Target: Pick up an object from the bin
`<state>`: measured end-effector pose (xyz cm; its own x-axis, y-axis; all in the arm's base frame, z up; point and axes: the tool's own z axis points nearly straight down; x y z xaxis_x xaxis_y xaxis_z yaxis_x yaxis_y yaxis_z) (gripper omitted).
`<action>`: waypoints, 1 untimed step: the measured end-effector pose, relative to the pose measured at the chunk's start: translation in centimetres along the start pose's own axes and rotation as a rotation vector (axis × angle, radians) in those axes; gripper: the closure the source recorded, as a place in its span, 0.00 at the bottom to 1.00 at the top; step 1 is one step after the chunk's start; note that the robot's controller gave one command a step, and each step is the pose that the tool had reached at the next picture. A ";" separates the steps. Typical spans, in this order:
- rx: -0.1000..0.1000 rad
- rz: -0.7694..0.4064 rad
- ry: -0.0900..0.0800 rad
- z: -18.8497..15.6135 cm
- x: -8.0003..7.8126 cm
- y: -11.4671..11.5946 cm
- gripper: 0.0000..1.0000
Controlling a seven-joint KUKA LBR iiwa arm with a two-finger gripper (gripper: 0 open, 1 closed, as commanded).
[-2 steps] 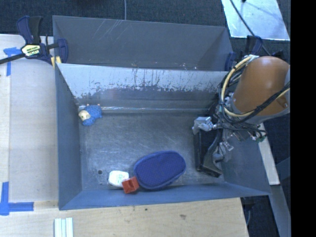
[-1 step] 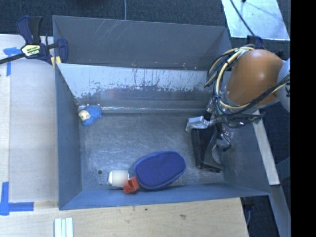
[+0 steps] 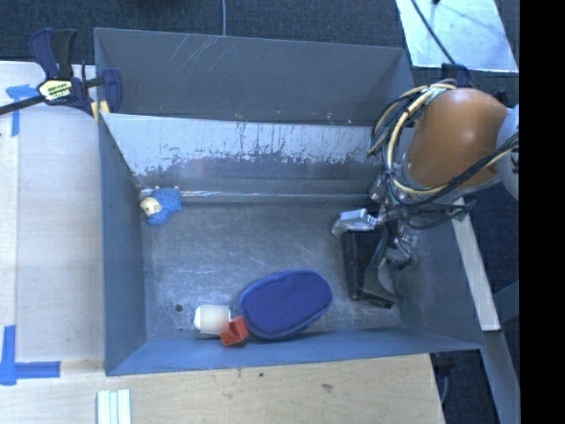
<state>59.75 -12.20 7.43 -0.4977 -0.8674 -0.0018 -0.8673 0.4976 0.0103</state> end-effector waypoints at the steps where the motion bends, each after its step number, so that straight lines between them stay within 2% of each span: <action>1: 0.011 0.567 -0.016 -0.2 2.1 1.2 1.00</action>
Offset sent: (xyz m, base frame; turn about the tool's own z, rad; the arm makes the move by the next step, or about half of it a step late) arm -0.0253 -0.0181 -0.0018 0.5703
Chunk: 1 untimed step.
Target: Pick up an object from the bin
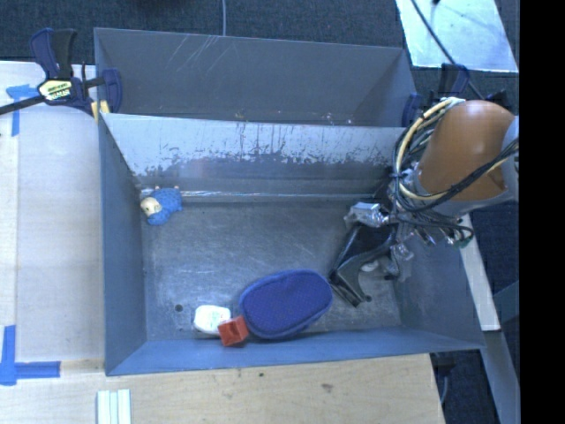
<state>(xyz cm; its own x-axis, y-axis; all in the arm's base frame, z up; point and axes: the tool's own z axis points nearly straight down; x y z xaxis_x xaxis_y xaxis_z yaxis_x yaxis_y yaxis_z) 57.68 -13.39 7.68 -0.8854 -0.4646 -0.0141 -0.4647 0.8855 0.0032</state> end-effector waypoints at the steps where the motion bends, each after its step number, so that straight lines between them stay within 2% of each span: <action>1: 0.015 0.214 -0.015 -0.1 4.2 2.7 1.00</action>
Offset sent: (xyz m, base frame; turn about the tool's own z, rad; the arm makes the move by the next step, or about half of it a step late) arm -0.0586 0.0020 -0.0068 0.2145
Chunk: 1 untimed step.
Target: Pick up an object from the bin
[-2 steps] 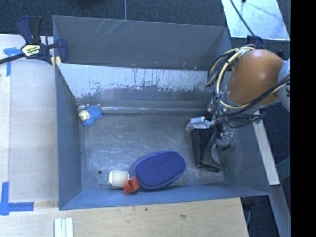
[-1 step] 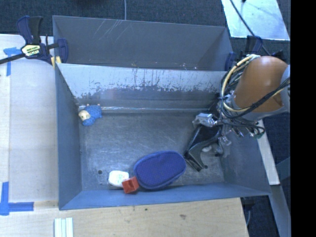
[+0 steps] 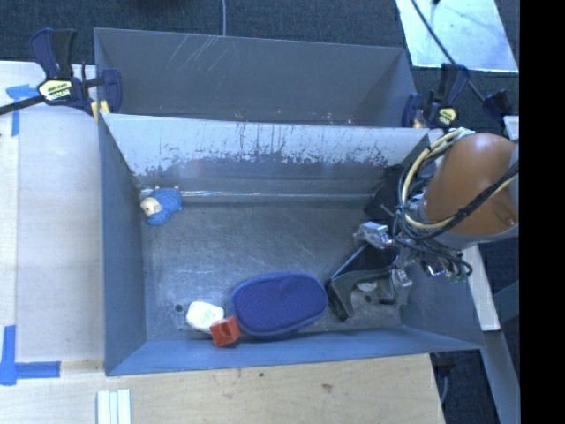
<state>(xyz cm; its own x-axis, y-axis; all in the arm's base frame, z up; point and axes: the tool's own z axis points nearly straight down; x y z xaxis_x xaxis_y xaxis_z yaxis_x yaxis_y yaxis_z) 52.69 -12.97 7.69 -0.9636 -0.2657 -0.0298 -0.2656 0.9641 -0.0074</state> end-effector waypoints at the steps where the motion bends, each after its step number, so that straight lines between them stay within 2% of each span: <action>1: -0.003 0.145 0.029 0.1 -7.0 -0.3 1.00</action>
Offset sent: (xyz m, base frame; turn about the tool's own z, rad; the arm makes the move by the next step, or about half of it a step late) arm 0.0664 0.0165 -0.0025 0.1469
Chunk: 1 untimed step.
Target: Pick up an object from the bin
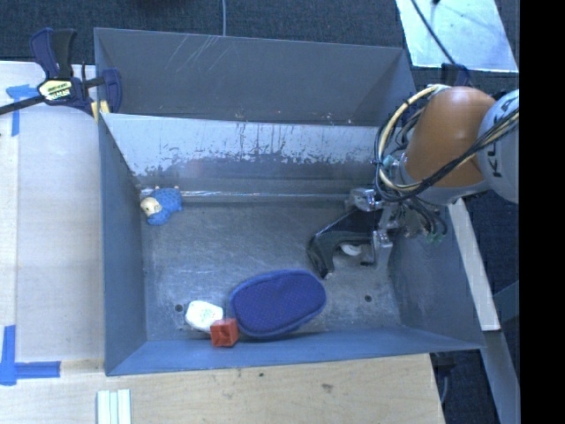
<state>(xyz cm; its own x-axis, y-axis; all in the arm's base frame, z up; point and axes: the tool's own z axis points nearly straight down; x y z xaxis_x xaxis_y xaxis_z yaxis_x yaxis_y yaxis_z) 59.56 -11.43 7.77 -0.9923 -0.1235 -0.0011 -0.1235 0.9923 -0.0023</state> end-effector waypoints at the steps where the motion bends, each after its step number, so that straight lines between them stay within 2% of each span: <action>1: 0.001 -0.018 -0.007 -10.6 -1.8 -0.1 1.00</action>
Offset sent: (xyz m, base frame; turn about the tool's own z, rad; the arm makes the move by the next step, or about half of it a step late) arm 0.0166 0.0030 0.1036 -0.0200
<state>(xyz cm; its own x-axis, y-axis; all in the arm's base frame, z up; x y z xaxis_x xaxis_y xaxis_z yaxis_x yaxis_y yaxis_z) 61.38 -11.26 18.38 -0.9899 -0.1415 -0.0083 -0.1415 0.9899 -0.0037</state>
